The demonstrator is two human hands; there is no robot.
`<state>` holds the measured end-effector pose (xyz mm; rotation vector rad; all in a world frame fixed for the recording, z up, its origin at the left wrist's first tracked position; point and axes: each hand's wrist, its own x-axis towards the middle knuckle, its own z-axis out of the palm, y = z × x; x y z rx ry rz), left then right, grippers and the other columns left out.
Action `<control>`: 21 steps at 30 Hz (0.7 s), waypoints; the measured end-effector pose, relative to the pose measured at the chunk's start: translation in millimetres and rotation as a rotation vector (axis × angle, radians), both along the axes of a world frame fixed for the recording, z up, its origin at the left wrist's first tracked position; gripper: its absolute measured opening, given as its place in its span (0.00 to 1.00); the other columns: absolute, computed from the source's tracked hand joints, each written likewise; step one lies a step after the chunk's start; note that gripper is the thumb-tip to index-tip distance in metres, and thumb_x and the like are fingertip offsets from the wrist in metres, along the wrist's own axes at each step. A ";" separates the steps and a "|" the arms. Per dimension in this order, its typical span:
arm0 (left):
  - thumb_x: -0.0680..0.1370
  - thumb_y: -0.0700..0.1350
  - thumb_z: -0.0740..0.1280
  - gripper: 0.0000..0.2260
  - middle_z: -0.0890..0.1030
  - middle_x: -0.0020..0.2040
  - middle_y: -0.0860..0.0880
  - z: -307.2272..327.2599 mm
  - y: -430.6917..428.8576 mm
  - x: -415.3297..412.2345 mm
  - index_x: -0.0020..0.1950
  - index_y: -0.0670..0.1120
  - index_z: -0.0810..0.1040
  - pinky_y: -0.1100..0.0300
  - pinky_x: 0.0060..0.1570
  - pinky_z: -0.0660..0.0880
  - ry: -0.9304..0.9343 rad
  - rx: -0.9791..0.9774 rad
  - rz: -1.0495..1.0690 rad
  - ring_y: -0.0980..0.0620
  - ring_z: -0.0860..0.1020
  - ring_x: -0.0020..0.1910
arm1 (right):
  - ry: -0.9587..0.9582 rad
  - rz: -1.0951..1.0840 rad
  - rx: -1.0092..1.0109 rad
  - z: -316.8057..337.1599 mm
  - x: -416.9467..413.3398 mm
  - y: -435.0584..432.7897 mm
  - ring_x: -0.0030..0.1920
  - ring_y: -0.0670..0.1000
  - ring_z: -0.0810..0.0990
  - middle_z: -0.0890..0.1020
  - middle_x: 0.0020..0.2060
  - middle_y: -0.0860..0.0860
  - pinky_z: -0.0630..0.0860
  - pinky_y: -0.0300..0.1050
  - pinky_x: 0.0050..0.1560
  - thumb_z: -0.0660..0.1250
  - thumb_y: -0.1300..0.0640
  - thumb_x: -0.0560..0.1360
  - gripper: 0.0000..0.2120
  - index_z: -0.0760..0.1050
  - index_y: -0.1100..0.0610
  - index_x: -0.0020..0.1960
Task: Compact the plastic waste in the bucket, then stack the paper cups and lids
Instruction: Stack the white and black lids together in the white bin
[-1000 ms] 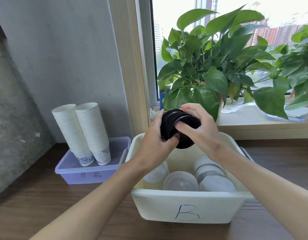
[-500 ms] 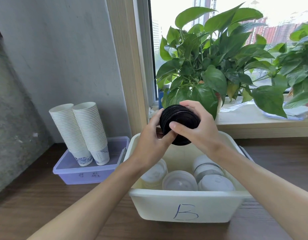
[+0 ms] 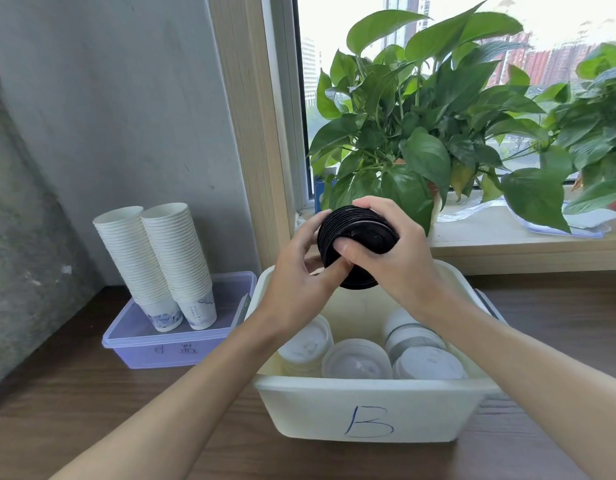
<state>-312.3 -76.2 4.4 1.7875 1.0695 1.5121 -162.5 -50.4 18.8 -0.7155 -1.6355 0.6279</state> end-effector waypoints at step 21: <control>0.76 0.48 0.70 0.32 0.78 0.64 0.52 -0.4 -3.9 1.4 0.78 0.46 0.63 0.64 0.59 0.75 0.040 -0.041 -0.040 0.57 0.78 0.63 | -0.046 -0.101 0.077 -2.7 -0.8 4.3 0.49 0.49 0.78 0.80 0.45 0.47 0.74 0.43 0.52 0.68 0.41 0.71 0.14 0.74 0.49 0.51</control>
